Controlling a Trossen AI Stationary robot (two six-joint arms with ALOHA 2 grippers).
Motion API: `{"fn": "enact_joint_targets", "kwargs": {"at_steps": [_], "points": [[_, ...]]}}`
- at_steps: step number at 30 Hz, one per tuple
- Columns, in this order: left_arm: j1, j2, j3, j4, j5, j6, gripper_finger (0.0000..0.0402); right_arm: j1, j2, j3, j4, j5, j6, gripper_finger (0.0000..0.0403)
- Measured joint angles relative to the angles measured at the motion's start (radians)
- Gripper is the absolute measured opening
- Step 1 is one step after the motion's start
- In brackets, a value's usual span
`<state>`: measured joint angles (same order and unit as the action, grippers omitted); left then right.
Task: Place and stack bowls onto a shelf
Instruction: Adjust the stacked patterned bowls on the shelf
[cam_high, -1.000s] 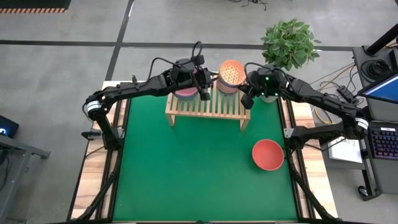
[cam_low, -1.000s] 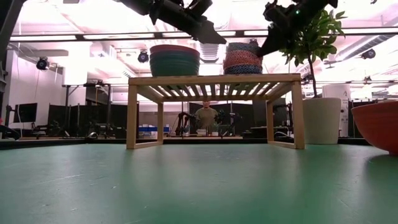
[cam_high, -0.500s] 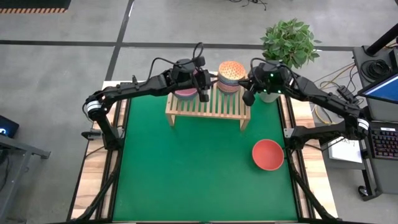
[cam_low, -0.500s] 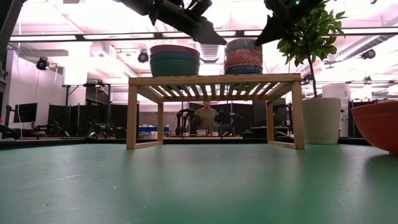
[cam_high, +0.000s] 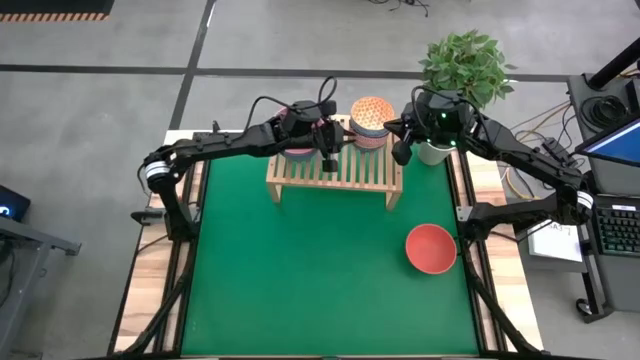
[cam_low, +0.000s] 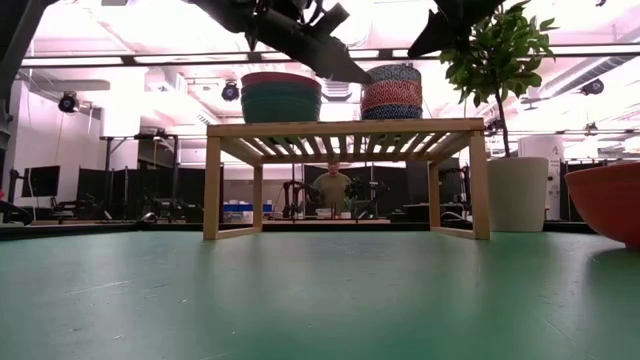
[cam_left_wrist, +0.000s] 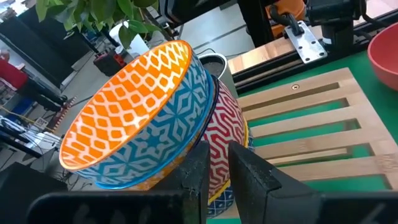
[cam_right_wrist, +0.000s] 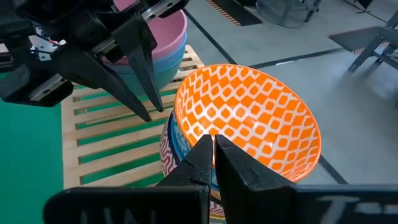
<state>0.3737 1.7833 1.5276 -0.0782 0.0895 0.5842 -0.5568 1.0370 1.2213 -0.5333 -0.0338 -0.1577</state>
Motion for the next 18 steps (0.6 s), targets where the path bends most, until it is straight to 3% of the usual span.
{"fn": "enact_joint_targets", "kwargs": {"at_steps": [18], "points": [[0.0,0.043,0.0,0.007,-0.002,-0.035,0.0041,0.0,0.0,0.0,-0.014,0.0,0.013,0.0009]]}}
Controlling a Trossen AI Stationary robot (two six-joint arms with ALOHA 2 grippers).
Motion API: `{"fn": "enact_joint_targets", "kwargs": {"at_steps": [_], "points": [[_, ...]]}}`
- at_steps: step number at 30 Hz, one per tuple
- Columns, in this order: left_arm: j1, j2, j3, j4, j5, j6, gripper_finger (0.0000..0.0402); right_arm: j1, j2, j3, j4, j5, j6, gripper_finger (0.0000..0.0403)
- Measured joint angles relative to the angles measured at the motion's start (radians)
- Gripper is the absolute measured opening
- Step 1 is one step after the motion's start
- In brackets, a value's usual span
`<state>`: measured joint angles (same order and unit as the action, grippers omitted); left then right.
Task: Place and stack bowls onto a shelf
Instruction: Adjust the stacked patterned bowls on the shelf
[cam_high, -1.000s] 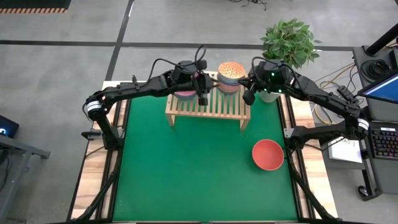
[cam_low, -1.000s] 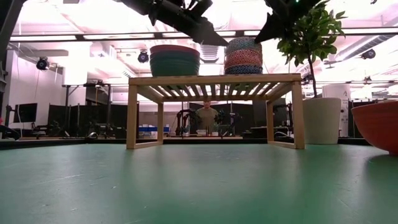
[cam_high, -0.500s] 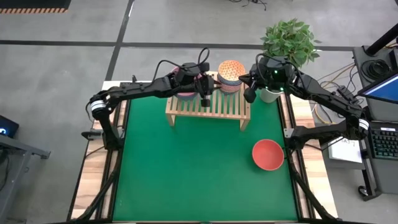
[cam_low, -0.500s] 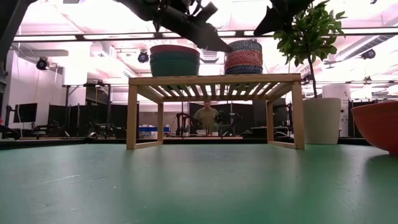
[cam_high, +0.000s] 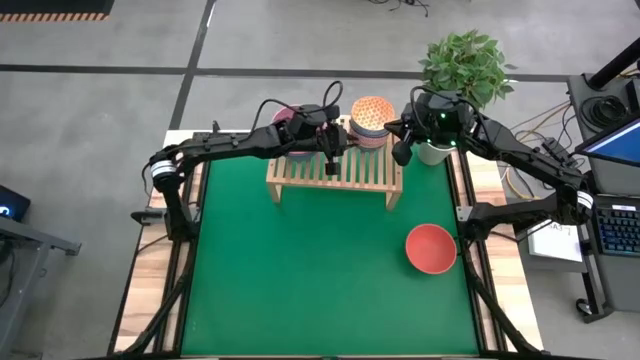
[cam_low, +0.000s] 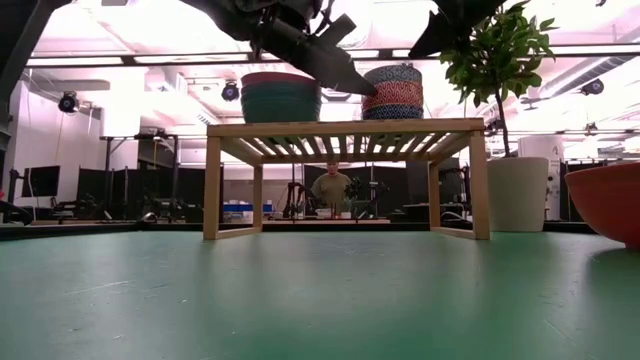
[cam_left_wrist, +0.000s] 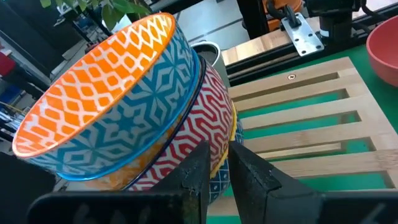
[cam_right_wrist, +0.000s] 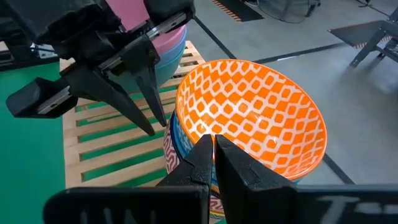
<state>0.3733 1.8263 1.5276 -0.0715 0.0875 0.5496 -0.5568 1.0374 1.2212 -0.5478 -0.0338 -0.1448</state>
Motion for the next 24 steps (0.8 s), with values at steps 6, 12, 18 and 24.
{"fn": "enact_joint_targets", "kwargs": {"at_steps": [6,12,18,24], "points": [[0.0,-0.011,0.009,0.0,-0.002,0.0,0.0041,0.0,0.0,-0.001,0.034,0.0,-0.01,0.0009],[0.0,-0.012,0.051,0.014,-0.003,0.005,0.0041,0.0,0.0,-0.001,0.033,0.0,-0.02,0.0009],[0.002,-0.004,0.05,0.006,-0.002,0.001,0.0041,0.0,0.0,-0.001,0.03,0.0,-0.02,0.0009],[0.001,0.037,0.049,-0.009,0.001,-0.013,0.0041,0.0,0.0,-0.001,0.029,0.0,-0.02,0.0009]]}}
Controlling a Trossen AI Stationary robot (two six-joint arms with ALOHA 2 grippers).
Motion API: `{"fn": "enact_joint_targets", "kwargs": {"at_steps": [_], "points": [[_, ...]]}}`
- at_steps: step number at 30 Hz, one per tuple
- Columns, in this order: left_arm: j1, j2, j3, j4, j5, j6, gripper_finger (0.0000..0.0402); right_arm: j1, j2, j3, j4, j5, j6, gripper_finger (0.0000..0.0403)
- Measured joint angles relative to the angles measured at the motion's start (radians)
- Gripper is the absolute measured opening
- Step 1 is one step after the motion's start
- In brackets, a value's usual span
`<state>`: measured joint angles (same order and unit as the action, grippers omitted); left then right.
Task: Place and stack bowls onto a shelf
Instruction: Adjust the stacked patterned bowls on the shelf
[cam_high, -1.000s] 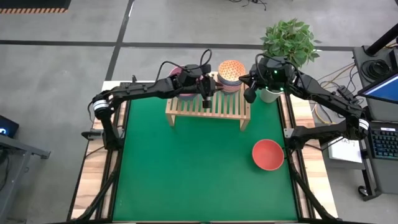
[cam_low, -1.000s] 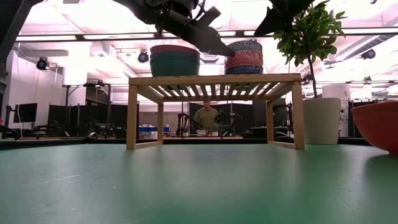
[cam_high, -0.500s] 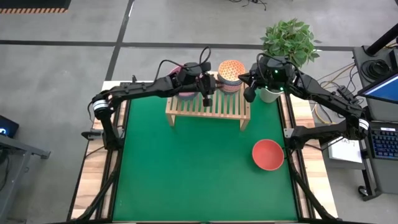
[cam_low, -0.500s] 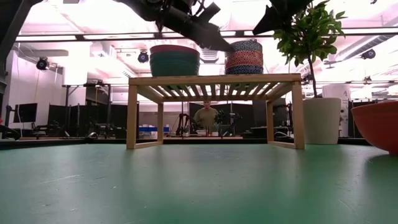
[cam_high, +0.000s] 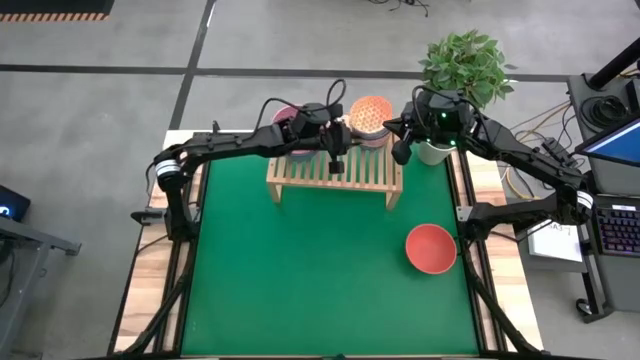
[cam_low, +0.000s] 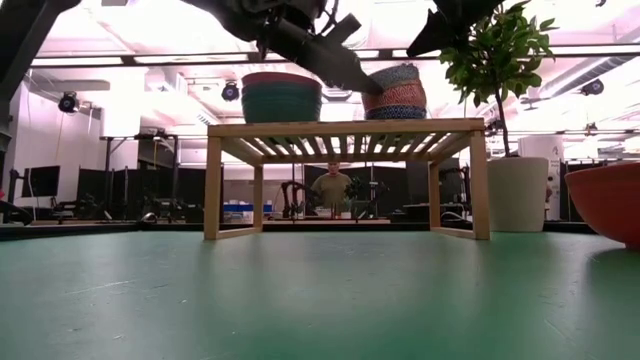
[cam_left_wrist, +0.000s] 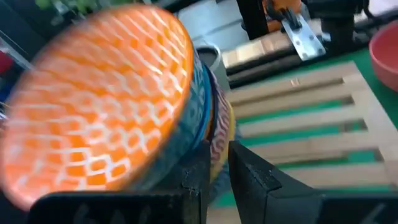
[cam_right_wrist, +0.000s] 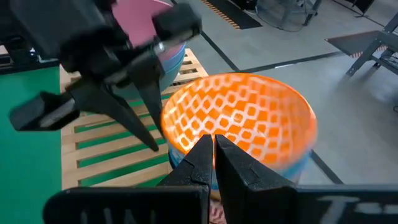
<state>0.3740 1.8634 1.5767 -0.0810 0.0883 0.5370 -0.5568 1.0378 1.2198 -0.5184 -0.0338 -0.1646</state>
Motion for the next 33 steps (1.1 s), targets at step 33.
{"fn": "enact_joint_targets", "kwargs": {"at_steps": [33], "points": [[-0.017,-0.117,-0.001,-0.004,0.001,0.096,0.0041,-0.01,0.008,-0.066,-0.112,0.146,0.068,0.0009]]}}
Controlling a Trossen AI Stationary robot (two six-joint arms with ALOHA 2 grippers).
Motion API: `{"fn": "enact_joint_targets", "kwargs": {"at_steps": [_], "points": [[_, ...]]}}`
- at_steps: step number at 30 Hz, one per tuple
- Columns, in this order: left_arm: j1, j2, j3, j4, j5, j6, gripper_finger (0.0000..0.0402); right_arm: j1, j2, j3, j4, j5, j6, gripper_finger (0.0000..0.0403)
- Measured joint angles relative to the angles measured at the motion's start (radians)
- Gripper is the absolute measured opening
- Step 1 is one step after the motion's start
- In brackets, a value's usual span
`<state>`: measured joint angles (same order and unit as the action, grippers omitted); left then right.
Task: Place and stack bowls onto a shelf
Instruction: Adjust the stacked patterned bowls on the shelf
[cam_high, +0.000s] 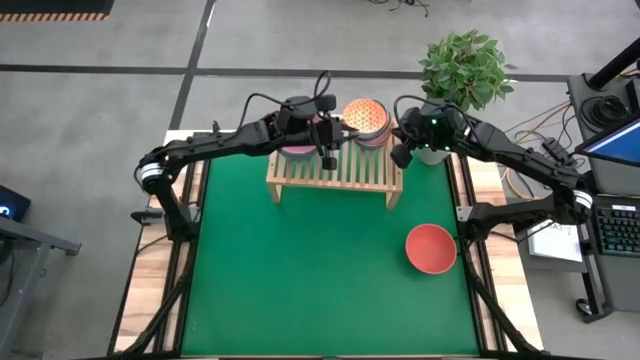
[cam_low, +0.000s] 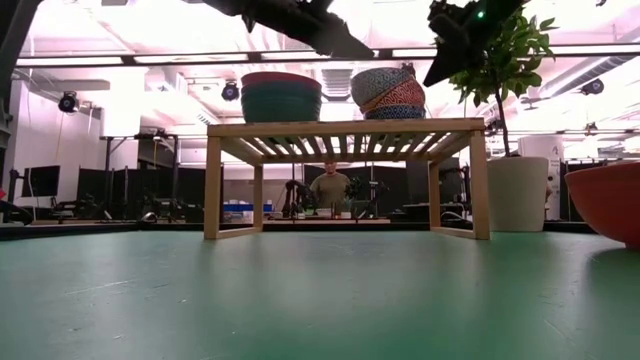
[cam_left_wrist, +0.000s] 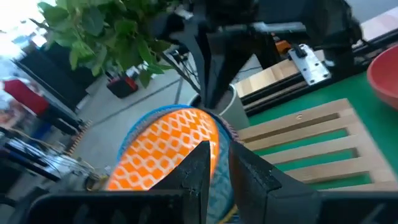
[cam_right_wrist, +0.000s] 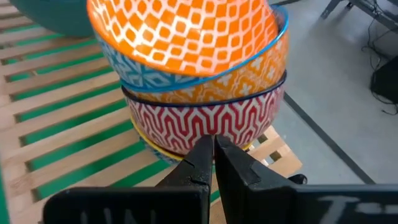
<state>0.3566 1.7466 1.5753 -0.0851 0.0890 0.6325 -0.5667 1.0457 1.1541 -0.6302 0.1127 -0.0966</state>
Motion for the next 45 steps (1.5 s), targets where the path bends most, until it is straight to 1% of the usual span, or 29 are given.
{"fn": "enact_joint_targets", "kwargs": {"at_steps": [3,8,11,14,21,23,25,28,31,35,40,43,45], "points": [[0.004,0.013,0.0,0.018,0.0,0.034,0.0041,-0.003,0.01,-0.022,0.023,-0.006,0.0,0.0009],[0.01,0.021,0.0,0.018,0.0,0.039,0.0042,-0.003,0.017,-0.036,0.027,-0.015,0.019,0.0009],[0.01,0.022,0.0,0.011,0.0,0.042,0.0054,-0.003,0.018,-0.038,0.025,-0.016,0.019,0.0009],[0.01,0.022,0.0,0.009,0.0,0.055,0.0085,-0.003,0.018,-0.038,0.028,-0.015,0.019,0.0009],[0.009,0.022,0.0,0.021,0.0,0.074,0.0182,-0.003,0.018,-0.046,0.025,-0.016,0.031,0.0009],[0.009,0.022,0.0,0.021,0.0,0.093,0.0196,-0.003,0.018,-0.047,0.022,-0.016,0.031,0.0009],[0.01,0.032,0.0,0.03,0.002,0.096,0.0199,-0.003,0.017,-0.047,0.021,-0.017,0.032,0.0009],[0.013,0.052,0.0,0.031,0.002,0.095,0.0192,-0.003,0.016,-0.047,0.013,-0.018,0.035,0.0009],[0.015,0.068,0.001,0.037,-0.002,0.093,0.0175,-0.003,0.016,-0.047,0.004,-0.019,0.037,0.0009],[0.014,0.086,0.03,0.023,-0.065,0.084,0.0148,-0.003,0.015,-0.047,-0.002,-0.019,0.044,0.0009],[0.017,0.106,0.059,-0.012,-0.077,0.086,0.0105,-0.003,0.003,-0.047,-0.003,-0.014,0.044,0.0009],[0.016,0.115,0.079,-0.046,-0.077,0.089,0.0074,-0.003,-0.013,-0.047,0.004,0.02,0.034,0.0009],[0.016,0.119,0.085,-0.049,-0.076,0.09,0.0051,-0.005,-0.017,-0.047,0.018,0.022,0.027,0.0009]]}}
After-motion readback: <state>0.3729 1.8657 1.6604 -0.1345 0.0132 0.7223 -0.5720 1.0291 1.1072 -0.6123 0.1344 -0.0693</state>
